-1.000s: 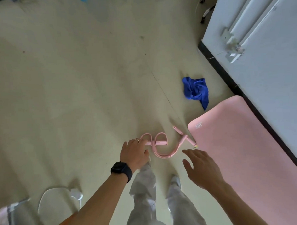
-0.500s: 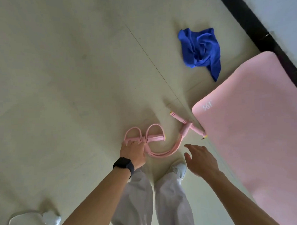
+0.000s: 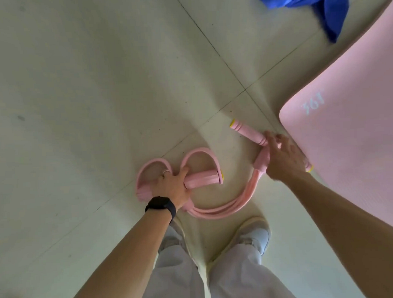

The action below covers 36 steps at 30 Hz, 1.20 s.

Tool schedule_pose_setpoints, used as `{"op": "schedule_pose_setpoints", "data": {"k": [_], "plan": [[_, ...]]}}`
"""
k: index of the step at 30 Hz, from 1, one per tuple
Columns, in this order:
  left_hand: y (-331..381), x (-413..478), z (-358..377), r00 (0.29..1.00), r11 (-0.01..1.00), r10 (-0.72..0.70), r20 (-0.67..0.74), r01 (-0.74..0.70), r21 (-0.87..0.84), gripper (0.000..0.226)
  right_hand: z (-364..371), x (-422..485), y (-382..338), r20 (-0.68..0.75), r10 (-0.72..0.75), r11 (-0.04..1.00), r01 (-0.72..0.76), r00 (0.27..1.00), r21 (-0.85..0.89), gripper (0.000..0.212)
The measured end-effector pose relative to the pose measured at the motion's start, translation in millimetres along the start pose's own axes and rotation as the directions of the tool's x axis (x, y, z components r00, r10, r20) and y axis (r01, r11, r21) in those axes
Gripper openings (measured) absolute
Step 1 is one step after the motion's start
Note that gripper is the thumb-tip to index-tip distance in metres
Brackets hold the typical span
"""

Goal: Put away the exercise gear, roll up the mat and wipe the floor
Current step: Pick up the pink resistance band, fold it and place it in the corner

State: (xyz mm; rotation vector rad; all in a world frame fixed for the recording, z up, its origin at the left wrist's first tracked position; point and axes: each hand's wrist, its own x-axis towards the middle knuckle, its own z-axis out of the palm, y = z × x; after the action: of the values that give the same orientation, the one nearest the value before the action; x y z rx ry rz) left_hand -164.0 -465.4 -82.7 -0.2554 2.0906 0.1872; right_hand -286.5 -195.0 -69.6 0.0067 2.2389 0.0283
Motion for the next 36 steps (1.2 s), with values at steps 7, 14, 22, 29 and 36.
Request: {"op": "schedule_pose_setpoints", "data": {"k": [7,14,22,29,36], "plan": [[-8,-36,-25,1.0,1.0,0.01,-0.016,-0.01,-0.004,0.04,13,-54,2,-0.039,-0.004,0.981,0.012,0.999,0.195,0.046],[-16,-158,-117,0.989,0.996,-0.033,-0.141,0.044,0.072,0.034,-36,-219,-13,0.053,0.092,0.801,-0.105,0.994,0.589,0.035],[5,-352,-265,0.944,0.994,0.062,-0.324,-0.029,0.105,0.035,-199,-430,2,-0.079,0.187,0.67,-0.069,0.979,0.739,0.059],[52,-486,-345,0.853,0.959,0.281,-0.439,-0.235,0.156,0.04,-292,-600,28,-0.236,0.431,0.506,-0.016,0.871,0.862,0.045],[133,-599,-379,0.671,0.779,0.627,-0.396,-0.53,0.334,0.039,-266,-740,37,-0.343,0.665,0.356,0.122,0.664,0.927,0.041]]}}
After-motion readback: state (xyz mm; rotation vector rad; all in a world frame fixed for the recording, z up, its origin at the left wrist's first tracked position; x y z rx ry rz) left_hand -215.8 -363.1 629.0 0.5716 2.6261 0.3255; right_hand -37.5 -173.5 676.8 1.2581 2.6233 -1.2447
